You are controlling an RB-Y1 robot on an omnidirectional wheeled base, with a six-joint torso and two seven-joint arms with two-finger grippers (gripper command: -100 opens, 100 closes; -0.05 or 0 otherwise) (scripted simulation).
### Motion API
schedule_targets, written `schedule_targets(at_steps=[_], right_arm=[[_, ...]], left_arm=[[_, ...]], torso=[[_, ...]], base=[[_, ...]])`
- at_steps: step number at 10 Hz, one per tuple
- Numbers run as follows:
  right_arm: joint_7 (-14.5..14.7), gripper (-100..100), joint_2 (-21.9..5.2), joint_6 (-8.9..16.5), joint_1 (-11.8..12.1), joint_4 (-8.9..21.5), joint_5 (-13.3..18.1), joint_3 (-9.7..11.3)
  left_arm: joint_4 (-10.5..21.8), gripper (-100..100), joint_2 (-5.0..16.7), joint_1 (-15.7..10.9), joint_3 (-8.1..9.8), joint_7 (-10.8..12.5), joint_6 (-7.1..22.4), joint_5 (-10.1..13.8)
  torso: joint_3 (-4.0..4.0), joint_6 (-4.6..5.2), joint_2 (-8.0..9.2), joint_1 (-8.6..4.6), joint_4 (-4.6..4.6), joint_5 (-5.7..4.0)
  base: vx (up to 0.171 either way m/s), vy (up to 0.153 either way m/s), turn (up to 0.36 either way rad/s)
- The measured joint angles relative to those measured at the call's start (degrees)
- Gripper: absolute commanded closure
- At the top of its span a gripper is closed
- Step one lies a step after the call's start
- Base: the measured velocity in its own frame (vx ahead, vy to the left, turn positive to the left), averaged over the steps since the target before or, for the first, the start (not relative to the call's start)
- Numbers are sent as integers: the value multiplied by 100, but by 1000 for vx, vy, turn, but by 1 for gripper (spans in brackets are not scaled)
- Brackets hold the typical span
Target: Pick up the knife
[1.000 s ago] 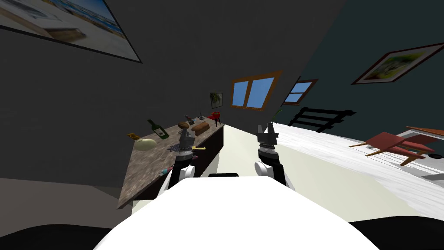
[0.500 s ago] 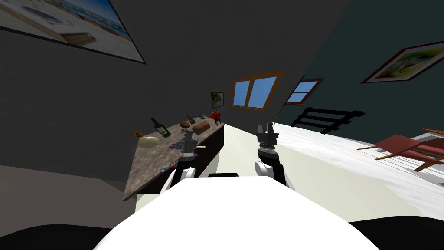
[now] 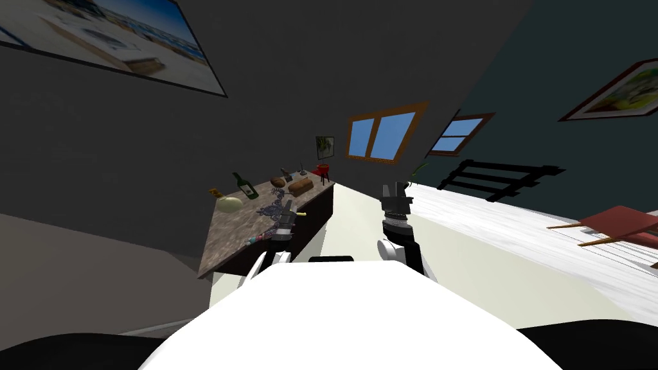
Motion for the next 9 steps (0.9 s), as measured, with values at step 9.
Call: schedule_targets(at_steps=[9], right_arm=[[0, 0, 0, 0, 0, 0, 0, 0]], left_arm=[[1186, -100, 121, -31, -156, 51, -63, 13]], torso=[[-6, 2, -12, 9, -1, 2]], base=[[-41, 0, 54]])
